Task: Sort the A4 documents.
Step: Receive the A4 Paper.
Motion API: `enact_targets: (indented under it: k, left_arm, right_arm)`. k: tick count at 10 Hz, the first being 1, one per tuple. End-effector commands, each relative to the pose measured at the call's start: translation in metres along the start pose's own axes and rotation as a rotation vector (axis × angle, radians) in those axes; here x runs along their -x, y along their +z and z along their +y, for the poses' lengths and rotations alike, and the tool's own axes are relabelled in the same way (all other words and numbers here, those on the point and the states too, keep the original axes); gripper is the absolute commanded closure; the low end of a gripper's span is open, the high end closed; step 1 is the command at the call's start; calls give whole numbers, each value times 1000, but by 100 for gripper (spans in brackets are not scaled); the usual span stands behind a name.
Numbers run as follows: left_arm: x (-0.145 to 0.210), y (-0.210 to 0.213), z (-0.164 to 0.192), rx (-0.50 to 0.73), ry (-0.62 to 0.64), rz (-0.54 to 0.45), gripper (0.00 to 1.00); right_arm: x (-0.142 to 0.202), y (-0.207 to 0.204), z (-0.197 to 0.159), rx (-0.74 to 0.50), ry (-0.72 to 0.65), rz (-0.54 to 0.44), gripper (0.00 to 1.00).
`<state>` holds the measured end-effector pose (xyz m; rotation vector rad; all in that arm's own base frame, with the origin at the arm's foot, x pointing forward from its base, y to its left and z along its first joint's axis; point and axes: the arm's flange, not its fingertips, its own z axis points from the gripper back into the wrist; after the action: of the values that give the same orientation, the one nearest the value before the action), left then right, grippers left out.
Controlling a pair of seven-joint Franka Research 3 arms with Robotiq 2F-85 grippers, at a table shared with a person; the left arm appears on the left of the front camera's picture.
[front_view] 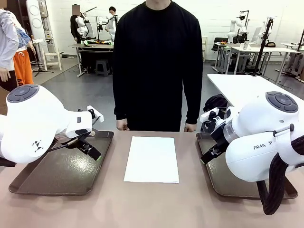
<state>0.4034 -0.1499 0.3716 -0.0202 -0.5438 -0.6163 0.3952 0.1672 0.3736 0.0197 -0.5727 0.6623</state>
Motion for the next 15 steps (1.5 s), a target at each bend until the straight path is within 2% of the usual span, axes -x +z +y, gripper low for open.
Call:
enact_targets:
  k: [1, 7, 8, 12, 14, 15]
  left_arm:
    - [0, 0, 0, 0, 0, 0, 0]
    - [0, 0, 0, 0, 0, 0, 0]
    - [4, 14, 4, -13, -10, -35, 0]
    - [41, 100, 38, 107, 7, -219, 0]
    - [51, 118, 41, 213, -33, -270, 0]
    - [59, 122, 44, 241, -34, -271, 0]
  right_arm:
    - [0, 0, 0, 0, -1, 0, 0]
    - [0, 0, 0, 0, 0, 0, 0]
    - [5, 9, -7, 2, -7, -15, 0]
    - [48, 93, -68, -62, -47, -164, 0]
    - [69, 128, -94, -121, -92, -236, 0]
    - [79, 143, -104, -104, -99, -264, 0]
